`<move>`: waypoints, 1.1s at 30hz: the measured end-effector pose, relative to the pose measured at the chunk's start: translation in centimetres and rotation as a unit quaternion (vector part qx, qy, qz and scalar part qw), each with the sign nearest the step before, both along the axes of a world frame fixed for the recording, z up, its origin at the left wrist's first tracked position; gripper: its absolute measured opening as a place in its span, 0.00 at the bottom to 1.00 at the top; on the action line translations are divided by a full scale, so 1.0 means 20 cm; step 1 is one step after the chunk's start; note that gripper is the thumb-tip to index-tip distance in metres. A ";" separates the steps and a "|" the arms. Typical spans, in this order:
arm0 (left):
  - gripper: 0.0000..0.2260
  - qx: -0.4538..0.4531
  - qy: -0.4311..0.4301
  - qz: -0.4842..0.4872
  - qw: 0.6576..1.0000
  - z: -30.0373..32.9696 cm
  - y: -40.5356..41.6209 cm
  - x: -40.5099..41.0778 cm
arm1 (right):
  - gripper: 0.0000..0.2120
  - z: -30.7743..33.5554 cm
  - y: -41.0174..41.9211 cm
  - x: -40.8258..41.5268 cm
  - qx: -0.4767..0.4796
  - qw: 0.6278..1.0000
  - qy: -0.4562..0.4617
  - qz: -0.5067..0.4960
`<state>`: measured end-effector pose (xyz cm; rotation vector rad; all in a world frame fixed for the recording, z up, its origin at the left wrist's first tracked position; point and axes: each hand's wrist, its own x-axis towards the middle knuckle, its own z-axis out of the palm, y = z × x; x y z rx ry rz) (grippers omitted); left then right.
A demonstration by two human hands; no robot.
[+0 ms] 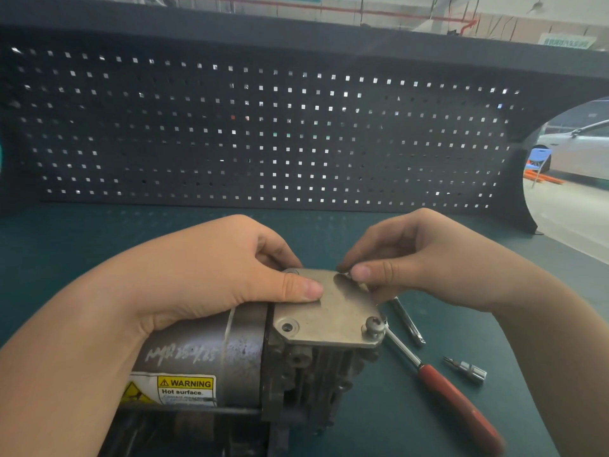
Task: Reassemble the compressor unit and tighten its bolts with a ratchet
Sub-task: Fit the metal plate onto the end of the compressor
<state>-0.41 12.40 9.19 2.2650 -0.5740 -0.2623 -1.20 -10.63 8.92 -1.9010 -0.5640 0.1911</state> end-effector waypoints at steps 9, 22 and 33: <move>0.18 0.003 -0.004 0.000 1.000 0.00 0.00 -0.01 | 0.14 -0.01 0.02 0.01 -0.022 0.999 -0.029 -0.036; 0.18 0.004 -0.008 -0.001 1.000 0.00 -0.01 0.00 | 0.13 -0.01 0.01 0.01 -0.015 0.999 -0.037 -0.022; 0.19 0.000 -0.010 0.007 1.000 0.00 -0.01 0.00 | 0.19 -0.02 0.01 0.02 -0.045 0.995 -0.072 -0.051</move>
